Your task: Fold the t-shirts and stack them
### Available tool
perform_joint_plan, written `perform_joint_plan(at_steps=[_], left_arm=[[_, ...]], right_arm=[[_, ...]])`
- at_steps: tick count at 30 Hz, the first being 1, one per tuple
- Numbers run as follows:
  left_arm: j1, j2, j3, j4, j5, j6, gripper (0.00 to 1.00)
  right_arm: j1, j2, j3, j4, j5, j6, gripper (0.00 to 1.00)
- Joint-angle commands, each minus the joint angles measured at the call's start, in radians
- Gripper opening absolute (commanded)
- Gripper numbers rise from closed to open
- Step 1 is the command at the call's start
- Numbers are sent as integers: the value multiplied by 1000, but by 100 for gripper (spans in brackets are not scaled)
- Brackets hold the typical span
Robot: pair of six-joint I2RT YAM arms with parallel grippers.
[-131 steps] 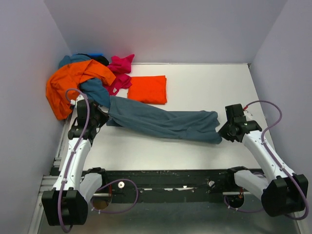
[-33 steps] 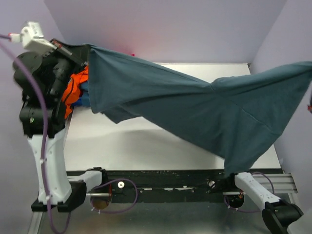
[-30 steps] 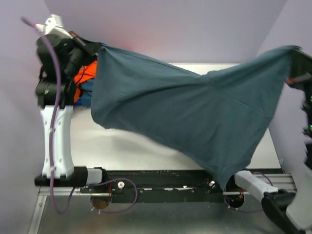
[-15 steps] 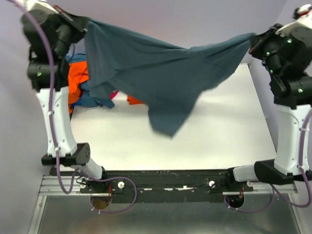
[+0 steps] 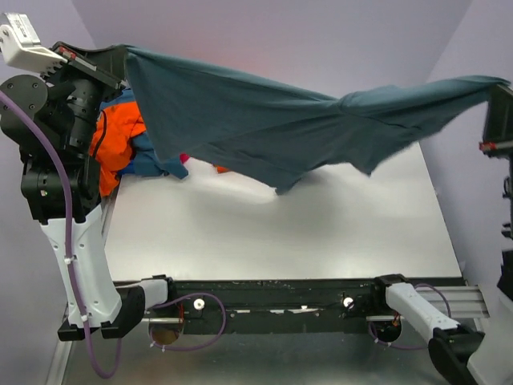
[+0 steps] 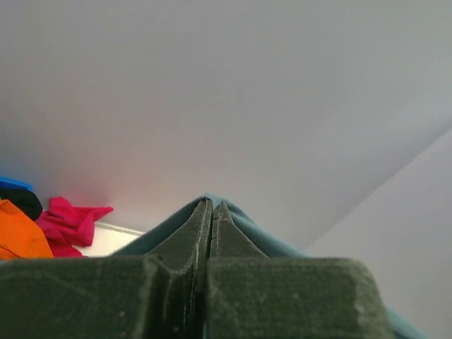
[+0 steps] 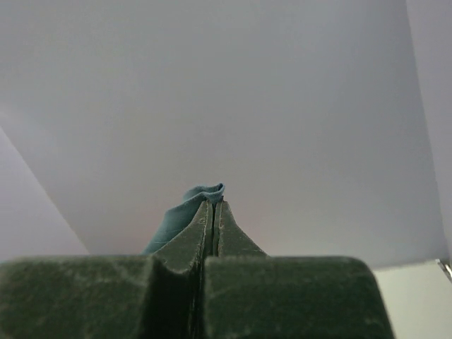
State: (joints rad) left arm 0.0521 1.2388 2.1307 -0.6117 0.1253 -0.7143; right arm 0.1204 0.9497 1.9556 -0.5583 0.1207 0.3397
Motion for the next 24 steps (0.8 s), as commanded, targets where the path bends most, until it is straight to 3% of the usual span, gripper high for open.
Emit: perform_joint_plan(at_steps=[1,5,9,14,19,24], left_arm=[[3,-24,-102,-8,-12,-11,0],[3,-53,-328,-31,40,-66,0],[3,-197,-480,7,-21,-63,0],[3,-285,-379,-11,-52,-17,0],[3,-187,-204,-31,11,-8,0],[3,-122,-316,46,19,-36,0]], right_arm=[[-8,-84,-41,143,-9,-1,1],[-8,-62,-20,14,13,18,1],[-8,-118,-44,-32,1,9,1],[-8,-204,-77,26,-55,-28,1],[-8,-94,5,-20,-58,-21,1],[-8,41,-53,-38,-50,25,1]])
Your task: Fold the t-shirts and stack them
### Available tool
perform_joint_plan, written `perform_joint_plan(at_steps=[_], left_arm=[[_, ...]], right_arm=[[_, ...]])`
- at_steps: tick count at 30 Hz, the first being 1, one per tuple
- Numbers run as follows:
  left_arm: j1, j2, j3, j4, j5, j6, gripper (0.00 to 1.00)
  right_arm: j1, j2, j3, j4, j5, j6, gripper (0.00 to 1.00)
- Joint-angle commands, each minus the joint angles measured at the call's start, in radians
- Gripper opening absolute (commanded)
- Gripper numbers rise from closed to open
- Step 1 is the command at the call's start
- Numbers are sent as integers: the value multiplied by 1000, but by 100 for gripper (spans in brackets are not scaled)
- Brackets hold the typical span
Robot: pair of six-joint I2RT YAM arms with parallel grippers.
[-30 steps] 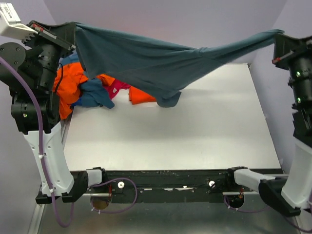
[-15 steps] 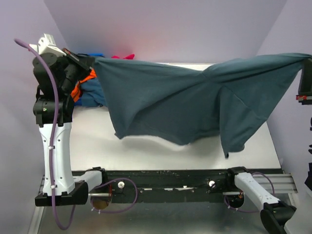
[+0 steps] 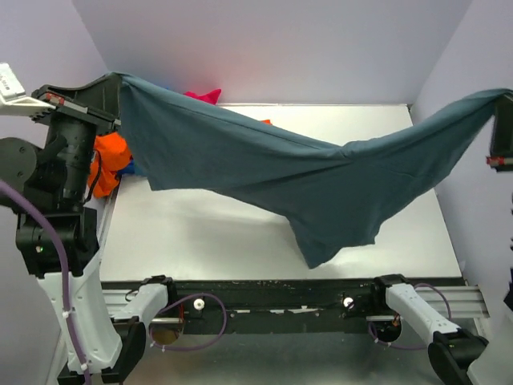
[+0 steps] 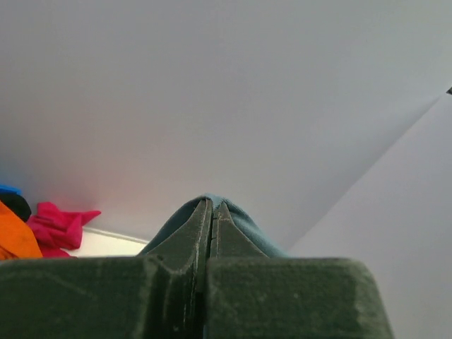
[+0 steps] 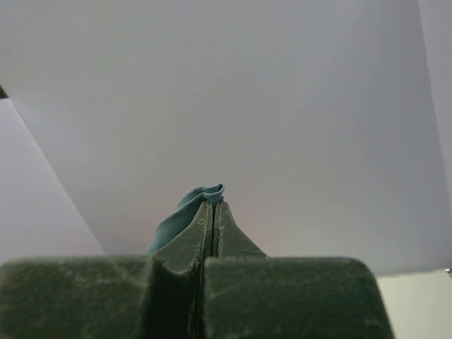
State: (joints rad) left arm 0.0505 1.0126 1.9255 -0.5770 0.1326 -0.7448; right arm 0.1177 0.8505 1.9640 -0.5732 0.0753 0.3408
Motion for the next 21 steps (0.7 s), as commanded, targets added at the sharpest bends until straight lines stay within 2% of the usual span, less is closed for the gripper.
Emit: perform_joint_plan(at_steps=[1,4,7,10,13,14,16,18,21], left_arm=[[6,125,-143,32,15,-11,0],[5,213,-183,78,24,-31,0],[5,308,-154,150,42,-42,0],[5,406,19,166,27,-12,0],[5,529,313,70,16,16,0],[5,570,413,42,15,19,0],[6,583,506,37,16,21,0],[6,542,465,61,16,16,0],[6,419,261,118,30,7,0]], right_arm=[[-6,174,-71,-22,-6,29,1],[-6,309,-54,-39,4,44,1],[-6,493,83,-79,20,37,1],[-9,613,295,-115,26,20,1],[-16,702,523,-158,11,10,1],[-18,706,567,-154,-2,7,1],[-18,662,550,-104,-14,7,1],[-18,596,485,-48,-25,1,1],[-18,500,402,-39,-45,4,1]])
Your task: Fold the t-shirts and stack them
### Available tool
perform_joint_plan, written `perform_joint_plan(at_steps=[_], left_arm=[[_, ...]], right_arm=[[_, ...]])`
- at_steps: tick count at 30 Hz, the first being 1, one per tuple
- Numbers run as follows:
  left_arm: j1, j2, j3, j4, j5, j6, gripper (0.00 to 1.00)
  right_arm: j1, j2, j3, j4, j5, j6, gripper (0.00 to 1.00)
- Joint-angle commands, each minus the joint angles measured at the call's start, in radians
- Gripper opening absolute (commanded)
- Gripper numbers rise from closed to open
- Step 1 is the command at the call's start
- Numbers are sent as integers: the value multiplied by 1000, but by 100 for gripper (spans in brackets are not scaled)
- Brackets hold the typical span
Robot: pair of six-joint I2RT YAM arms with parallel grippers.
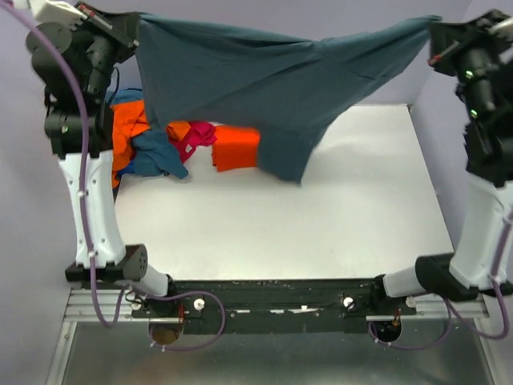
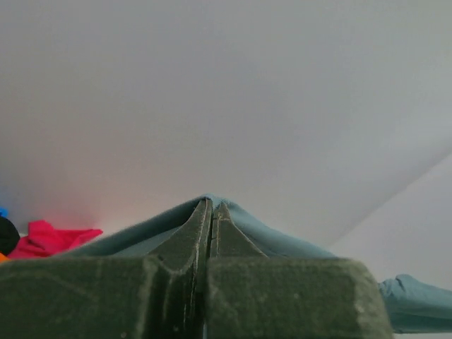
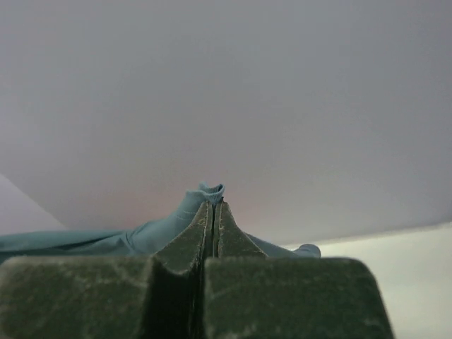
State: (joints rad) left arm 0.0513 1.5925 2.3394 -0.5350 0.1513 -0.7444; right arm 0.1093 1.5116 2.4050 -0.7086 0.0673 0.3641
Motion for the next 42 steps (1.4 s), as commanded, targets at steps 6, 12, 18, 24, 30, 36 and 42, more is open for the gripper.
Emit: perform_joint_plan(at_steps=[6,12,18,24,30,36,42], left_arm=[[5,-489,-609,110,-9,5,0],[5,-695,-608,-22,-91,48,0],[5,-603,-384,-112,-81,36,0],[5,-370,-417,-110,-55,33,0],[4,-266,-792,114,-74,-10,0],[4,-163,-1061,370,-82,-156,0],[-37,-135,-1186,570,-120,-222,0]], right_arm=[[-10,-471,-357,126,-182,13,1],[-10,-702,-377,71,-207,-7,1],[-10,-553,-123,-66,-88,-31,1],[-10,-317,-176,-92,18,4,1],[-16,-124,-407,-83,57,64,1],[-43,10,-598,67,49,88,1],[-102,108,-649,144,-3,102,1]])
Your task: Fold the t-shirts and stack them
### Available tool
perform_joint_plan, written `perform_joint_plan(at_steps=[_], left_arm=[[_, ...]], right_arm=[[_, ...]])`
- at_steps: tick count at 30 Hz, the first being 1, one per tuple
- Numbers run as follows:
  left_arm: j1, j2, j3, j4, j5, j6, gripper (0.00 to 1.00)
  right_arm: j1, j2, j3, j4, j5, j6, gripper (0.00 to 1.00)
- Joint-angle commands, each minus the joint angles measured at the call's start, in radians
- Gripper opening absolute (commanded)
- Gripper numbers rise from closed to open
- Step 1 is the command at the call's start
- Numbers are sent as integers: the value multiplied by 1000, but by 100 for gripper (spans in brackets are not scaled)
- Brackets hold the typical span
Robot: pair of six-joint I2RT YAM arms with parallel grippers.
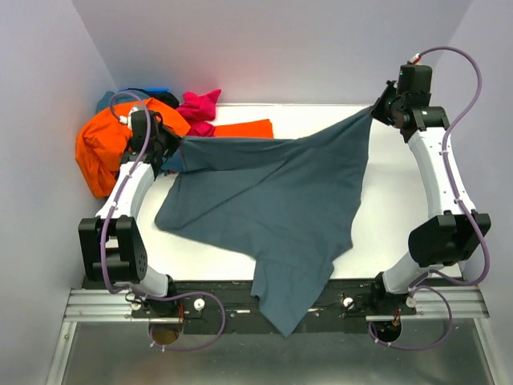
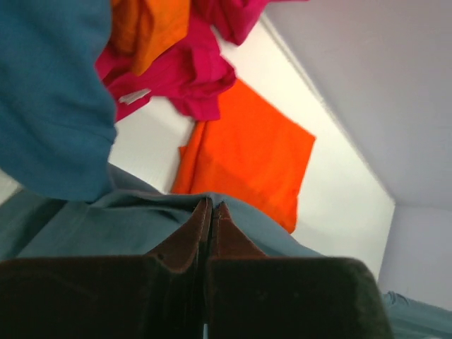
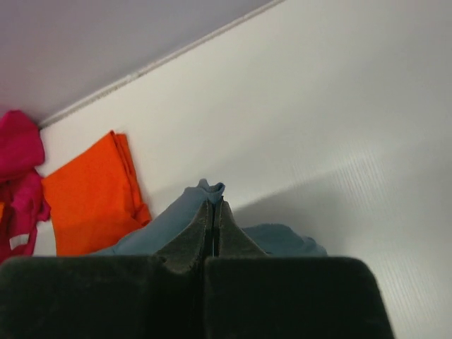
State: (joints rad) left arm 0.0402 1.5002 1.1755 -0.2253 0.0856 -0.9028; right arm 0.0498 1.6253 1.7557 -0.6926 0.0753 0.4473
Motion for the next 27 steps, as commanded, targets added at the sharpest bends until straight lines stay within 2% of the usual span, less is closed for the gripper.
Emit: perform_joint_plan(at_steps=[1,3,5,9,13,17,18,19,20,21,22,24,25,27], left_arm=[[-36,-52,-39,280,-72,-64,0],[-37,-78,-65,313,-116,-67,0],[-89,-98,-77,331,-156,-64,0],[-112,-32,1,343,-187,-41,0],[-114,164,186,372,-164,1,0],[-108,403,479,310,-187,28,0],[-108,457,546,296,-184,31,0],[-108,526,641,253,-182,34,20],[-106,607,752,172,-167,31,63],[-103,679,891,32,-135,44,96],[-102,748,1015,-50,-107,60,99],[-102,799,1110,-140,-89,94,99],[-100,781,1078,-128,-89,110,99],[-97,662,919,-45,-92,127,99]], right_arm=[[-42,-2,-11,152,-15,14,1],[-44,-1,-35,201,-22,2,1],[-67,10,-29,248,-25,-16,1],[-68,134,115,251,-69,-42,1],[-70,278,287,261,-144,-45,1],[-70,453,512,211,-158,-38,1],[-70,484,562,196,-160,-29,13],[-71,514,602,158,-158,-19,50],[-70,531,629,127,-169,-7,86],[-71,530,627,99,-181,2,93],[-71,506,582,85,-189,20,93],[-71,414,417,102,-181,54,93],[-71,348,301,117,-163,74,91],[-70,218,45,169,-123,115,85]])
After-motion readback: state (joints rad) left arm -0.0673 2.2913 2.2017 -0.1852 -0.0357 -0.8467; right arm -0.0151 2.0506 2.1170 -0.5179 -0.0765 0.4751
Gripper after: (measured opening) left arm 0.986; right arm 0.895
